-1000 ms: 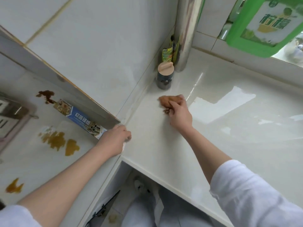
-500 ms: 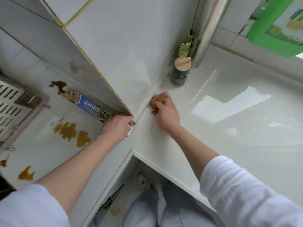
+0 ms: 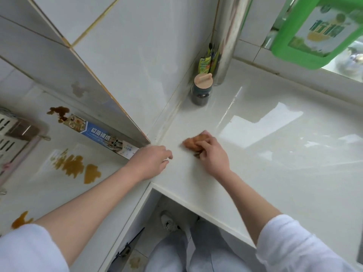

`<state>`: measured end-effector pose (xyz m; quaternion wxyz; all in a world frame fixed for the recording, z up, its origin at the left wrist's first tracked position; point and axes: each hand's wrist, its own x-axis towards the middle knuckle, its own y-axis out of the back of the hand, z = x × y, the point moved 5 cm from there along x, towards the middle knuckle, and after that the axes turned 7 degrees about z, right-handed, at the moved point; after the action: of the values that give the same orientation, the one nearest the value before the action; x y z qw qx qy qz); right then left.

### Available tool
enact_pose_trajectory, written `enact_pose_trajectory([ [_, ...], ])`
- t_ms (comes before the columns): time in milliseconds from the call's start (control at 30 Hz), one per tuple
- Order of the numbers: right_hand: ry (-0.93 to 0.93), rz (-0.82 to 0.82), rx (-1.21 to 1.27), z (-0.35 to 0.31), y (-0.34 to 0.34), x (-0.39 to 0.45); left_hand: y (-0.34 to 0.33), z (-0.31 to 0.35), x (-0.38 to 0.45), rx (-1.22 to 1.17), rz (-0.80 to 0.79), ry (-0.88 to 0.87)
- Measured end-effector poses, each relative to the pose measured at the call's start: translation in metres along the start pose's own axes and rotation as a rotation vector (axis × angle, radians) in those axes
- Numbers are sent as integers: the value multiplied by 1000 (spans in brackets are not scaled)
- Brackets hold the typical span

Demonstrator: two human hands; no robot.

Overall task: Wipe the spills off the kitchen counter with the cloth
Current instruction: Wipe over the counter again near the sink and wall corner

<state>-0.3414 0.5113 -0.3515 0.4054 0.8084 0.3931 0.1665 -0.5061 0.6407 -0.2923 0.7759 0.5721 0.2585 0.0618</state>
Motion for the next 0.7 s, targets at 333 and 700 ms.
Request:
enact_pose_trajectory([
  [333,238,-331,69,41,24,-77,-19,39,71,-7,-166,80],
  [700,271,-216,80,40,31,-44,-10,57,97,121,-448,174],
])
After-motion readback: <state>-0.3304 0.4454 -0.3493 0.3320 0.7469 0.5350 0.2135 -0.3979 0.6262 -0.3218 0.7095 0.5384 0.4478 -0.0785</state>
